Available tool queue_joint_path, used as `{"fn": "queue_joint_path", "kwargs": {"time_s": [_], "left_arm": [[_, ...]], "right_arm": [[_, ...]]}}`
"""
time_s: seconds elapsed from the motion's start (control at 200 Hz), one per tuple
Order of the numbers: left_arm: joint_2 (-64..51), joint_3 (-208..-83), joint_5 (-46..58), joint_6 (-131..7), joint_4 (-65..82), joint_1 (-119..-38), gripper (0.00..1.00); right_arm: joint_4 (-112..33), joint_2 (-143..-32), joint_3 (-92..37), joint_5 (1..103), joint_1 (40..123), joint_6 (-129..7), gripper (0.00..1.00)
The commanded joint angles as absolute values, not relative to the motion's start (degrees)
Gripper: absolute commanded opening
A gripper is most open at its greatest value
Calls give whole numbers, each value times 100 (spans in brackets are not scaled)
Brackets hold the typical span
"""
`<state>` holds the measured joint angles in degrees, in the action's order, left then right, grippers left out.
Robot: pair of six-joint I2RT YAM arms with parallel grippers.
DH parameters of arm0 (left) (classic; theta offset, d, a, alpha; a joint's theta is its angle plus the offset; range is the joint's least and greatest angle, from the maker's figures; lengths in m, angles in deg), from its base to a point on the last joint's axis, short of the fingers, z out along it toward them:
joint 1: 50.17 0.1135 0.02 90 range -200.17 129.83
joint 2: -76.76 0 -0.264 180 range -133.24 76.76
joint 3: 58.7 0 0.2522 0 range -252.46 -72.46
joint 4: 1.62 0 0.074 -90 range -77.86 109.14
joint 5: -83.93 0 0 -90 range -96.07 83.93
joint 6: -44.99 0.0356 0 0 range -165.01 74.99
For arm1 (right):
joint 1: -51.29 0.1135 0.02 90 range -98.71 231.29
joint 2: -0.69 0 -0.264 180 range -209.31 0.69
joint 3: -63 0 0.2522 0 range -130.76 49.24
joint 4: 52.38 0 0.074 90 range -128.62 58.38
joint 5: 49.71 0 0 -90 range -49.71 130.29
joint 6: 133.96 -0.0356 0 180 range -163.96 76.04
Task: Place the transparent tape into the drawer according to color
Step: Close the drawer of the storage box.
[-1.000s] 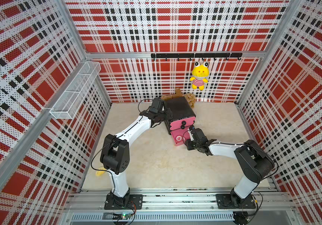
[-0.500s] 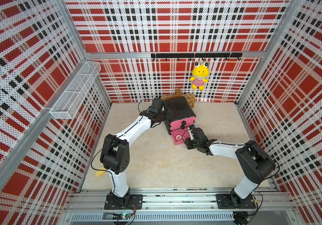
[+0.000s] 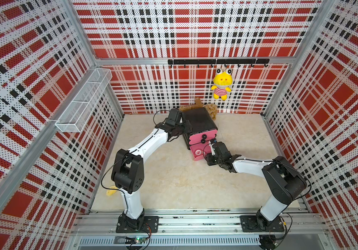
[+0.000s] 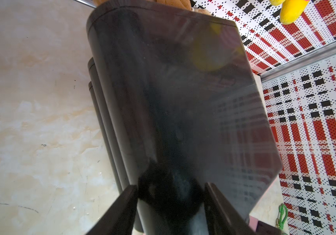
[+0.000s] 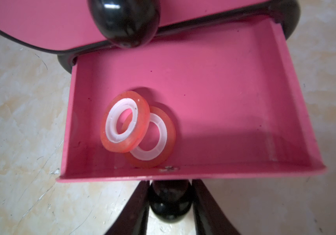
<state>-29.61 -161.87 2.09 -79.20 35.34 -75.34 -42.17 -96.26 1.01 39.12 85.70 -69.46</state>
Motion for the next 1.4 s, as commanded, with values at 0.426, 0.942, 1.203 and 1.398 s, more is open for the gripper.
{"fn": "queue_joint_path", "kwargs": {"time_s": [0.426,0.942,1.203,1.398], "left_arm": [[-3038,-16253,264,-7780,3640,-7555,59],[-3062,-16314,275,-7787,3643,-7575,59],[-3090,-16356,281,-7762,3684,-7574,59],[-3092,-16352,286,-7753,3678,-7584,59]], "right_arm": [[-4424,-9390,-64,4021,8645,-6957,42],[-4500,-9698,215,3883,8653,-7033,39],[-4425,-9832,159,3818,8740,-7017,41],[-4510,-10144,4,3781,8741,-7011,38]]}}
